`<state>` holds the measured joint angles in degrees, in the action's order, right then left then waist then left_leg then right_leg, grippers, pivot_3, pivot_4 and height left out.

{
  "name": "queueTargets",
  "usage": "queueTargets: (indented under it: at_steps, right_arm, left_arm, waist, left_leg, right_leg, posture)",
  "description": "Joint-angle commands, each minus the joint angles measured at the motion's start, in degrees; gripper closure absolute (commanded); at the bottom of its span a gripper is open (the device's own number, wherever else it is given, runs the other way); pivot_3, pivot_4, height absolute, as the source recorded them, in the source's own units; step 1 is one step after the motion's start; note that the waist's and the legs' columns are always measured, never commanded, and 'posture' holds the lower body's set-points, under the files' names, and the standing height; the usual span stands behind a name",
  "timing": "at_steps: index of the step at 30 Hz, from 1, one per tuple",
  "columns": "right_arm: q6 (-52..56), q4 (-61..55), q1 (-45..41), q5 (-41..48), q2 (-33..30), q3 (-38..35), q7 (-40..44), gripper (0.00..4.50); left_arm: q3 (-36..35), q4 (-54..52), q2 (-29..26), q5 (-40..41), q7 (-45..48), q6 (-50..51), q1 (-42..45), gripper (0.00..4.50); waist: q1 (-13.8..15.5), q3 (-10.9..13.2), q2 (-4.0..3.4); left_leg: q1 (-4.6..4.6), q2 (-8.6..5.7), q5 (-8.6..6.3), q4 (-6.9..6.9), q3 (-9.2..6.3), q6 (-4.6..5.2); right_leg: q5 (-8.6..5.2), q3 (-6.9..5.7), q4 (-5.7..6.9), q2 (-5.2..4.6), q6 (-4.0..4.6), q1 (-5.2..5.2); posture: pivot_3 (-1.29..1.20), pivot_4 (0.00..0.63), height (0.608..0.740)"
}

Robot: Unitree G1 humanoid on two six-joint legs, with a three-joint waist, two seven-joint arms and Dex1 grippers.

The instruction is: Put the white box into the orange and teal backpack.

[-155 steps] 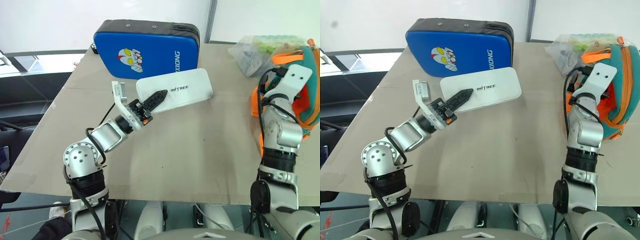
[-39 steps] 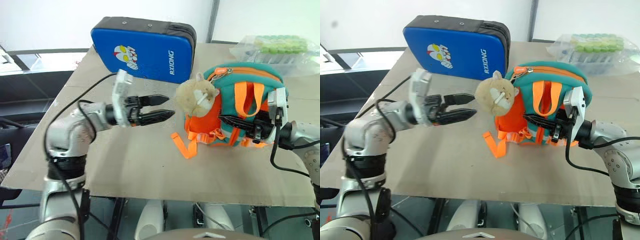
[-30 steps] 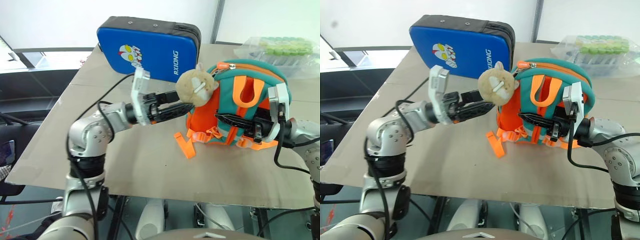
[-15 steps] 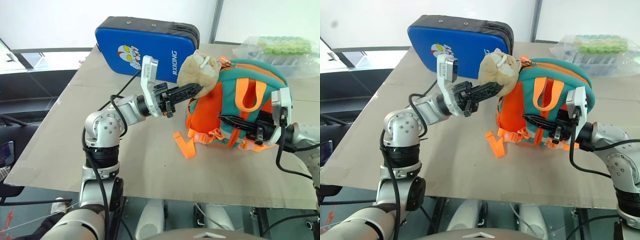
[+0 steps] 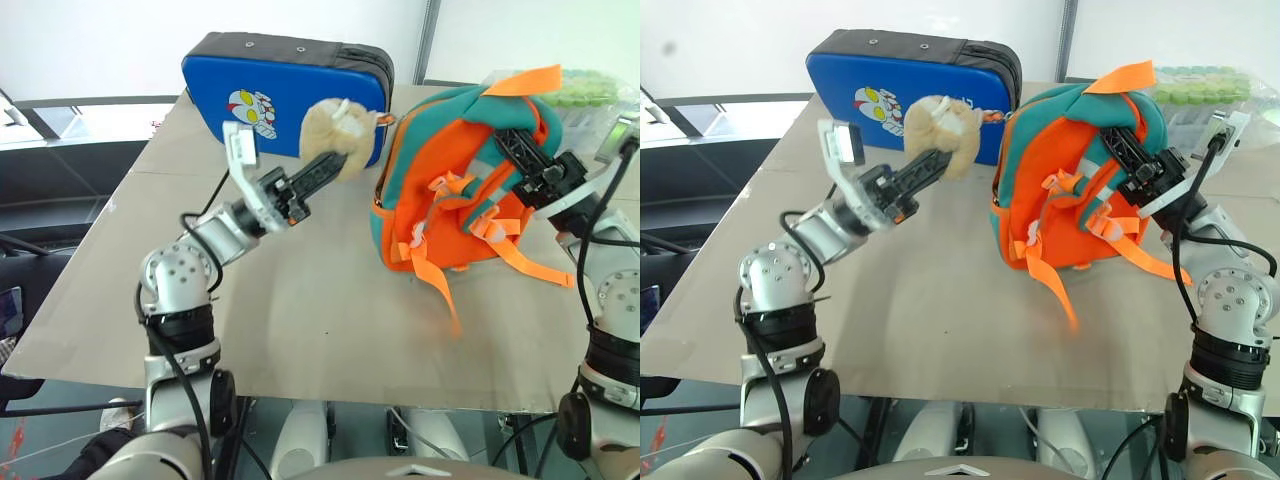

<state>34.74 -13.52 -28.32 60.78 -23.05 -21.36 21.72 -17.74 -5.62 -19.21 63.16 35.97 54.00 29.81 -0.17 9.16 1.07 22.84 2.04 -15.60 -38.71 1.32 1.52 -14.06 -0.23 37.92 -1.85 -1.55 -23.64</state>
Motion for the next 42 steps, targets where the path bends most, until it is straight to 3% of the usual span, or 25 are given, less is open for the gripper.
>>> queueTargets:
  at_steps: [1,4,9,12,15,19,21,23,25,30,31,36,42]
  right_arm:
    - [-5.62,0.92,-2.79,-1.37,0.07,-5.84,-4.91,4.5]
    - [-6.98,2.34,-4.24,-2.38,0.74,-6.59,-7.84,4.5]
    - [-6.87,1.57,-4.17,-1.74,0.15,-6.67,-8.69,4.5]
    - [-5.9,0.03,-3.18,-2.0,-0.7,-6.19,-9.02,4.5]
    - [-4.53,-5.82,2.83,-9.65,-5.82,1.29,-2.87,4.5]
    - [-7.45,-11.18,10.62,-20.69,-12.92,10.17,5.16,4.5]
    - [-8.27,-13.03,13.65,-22.76,-13.79,11.33,6.45,3.97]
    - [-8.54,-15.29,16.8,-24.34,-15.21,11.82,8.48,3.2]
    - [-8.54,-17.2,19.17,-24.79,-15.95,10.73,9.28,2.13]
    - [-6.55,-20.4,26.89,-22.22,-20.24,4.08,13.86,0.0]
    - [-6.41,-20.62,28.77,-20.54,-20.75,1.39,15.29,0.0]
    - [-4.71,-20.26,35.28,-13.47,-22.31,-8.35,20.7,0.0]
    - [-9.73,-15.17,46.22,-22.73,-24.04,-11.49,26.58,0.0]
  left_arm:
    - [-2.11,-0.36,-2.28,-1.72,-2.58,-0.3,-5.69,4.49]
    - [7.1,0.97,-5.51,-12.17,-2.9,-1.71,-13.4,4.49]
    - [10.6,7.23,-3.71,-19.95,-7.25,-6.99,-14.15,4.49]
    - [13.18,7.24,-2.36,-22.95,-4.83,-12.47,-13.42,4.49]
    - [11.32,4.04,0.56,-22.82,-2.31,-20.87,-11.24,4.49]
    - [12.77,1.54,-0.99,-27.41,1.77,-28.65,-9.81,4.49]
    - [13.79,1.16,-1.97,-29.67,3.81,-31.66,-10.14,4.5]
    - [13.18,0.13,-2.52,-29.21,5.36,-32.25,-10.59,3.68]
    - [12.87,-1.16,-3.8,-29.14,7.15,-32.06,-11.73,2.71]
    - [10.72,-3.66,-6.51,-28.11,8.9,-31.63,-14.89,0.44]
    - [10.4,-4.67,-7.51,-28.05,9.59,-31.48,-16.1,0.09]
    - [9.49,-8.15,-9.98,-27.56,10.56,-30.16,-20.34,0.04]
    - [7.64,-12.68,-13.62,-28.79,10.43,-30.12,-26.68,0.04]
  waist:
    - [-0.15,0.0,0.0]
    - [-0.2,-0.05,-0.08]
    - [1.14,-0.05,-0.05]
    - [1.15,-0.05,-0.07]
    - [1.18,-0.06,-0.08]
    - [0.83,-0.07,-0.07]
    - [0.51,-0.07,-0.07]
    - [0.49,-0.06,-0.07]
    - [0.4,-0.07,-0.07]
    - [0.66,-0.06,-0.06]
    - [0.81,-0.06,-0.06]
    - [0.95,-0.06,-0.06]
    - [0.93,-0.06,-0.05]
  left_leg:
    - [-0.01,0.0,0.0,0.0,-0.01,0.0]
    - [-0.06,-0.01,-0.01,0.0,0.0,0.01]
    - [-0.04,-0.1,-0.01,0.03,-0.02,0.02]
    - [-0.04,-0.15,-0.01,0.04,-0.02,0.02]
    - [0.02,-0.18,-0.02,0.07,0.01,0.03]
    - [0.03,-0.18,-0.02,0.2,-0.02,0.03]
    - [-0.09,-0.18,-0.02,0.21,0.02,0.04]
    - [-0.14,-0.17,-0.02,0.21,0.01,0.04]
    - [-0.14,-0.14,-0.02,0.2,-0.01,0.03]
    - [-0.09,-0.12,-0.02,0.21,-0.03,0.03]
    - [-0.09,-0.12,-0.02,0.21,-0.02,0.03]
    - [-0.1,-0.12,-0.02,0.21,-0.02,0.04]
    - [-0.16,-0.1,-0.02,0.22,-0.02,0.04]
  right_leg:
    - [0.0,-0.01,0.02,-0.01,0.0,0.0]
    - [0.0,0.01,0.04,-0.01,0.0,0.02]
    - [0.0,-0.04,0.02,-0.09,0.01,0.03]
    - [0.0,-0.04,0.01,-0.11,0.01,0.04]
    - [0.0,-0.01,-0.08,-0.16,0.0,0.03]
    - [0.0,-0.02,-0.2,-0.14,0.0,0.01]
    - [0.0,0.03,-0.11,-0.08,0.0,0.01]
    - [0.0,0.06,-0.04,-0.06,0.0,0.02]
    - [0.0,0.04,-0.04,-0.04,0.0,0.02]
    - [-0.01,0.01,-0.1,-0.06,-0.01,0.02]
    - [-0.01,0.01,-0.12,-0.06,-0.01,0.02]
    - [-0.01,0.01,-0.14,-0.08,-0.01,0.06]
    - [-0.03,0.03,-0.14,-0.05,-0.01,0.08]
  posture:
    - [0.0,0.15,0.74]
    - [0.0,0.15,0.74]
    - [0.0,0.15,0.74]
    - [0.0,0.15,0.74]
    - [0.0,0.15,0.74]
    - [0.0,0.15,0.74]
    - [0.0,0.15,0.74]
    - [0.0,0.15,0.74]
    - [0.0,0.15,0.74]
    - [0.0,0.15,0.74]
    - [0.0,0.15,0.74]
    - [0.0,0.15,0.74]
    - [0.0,0.15,0.74]
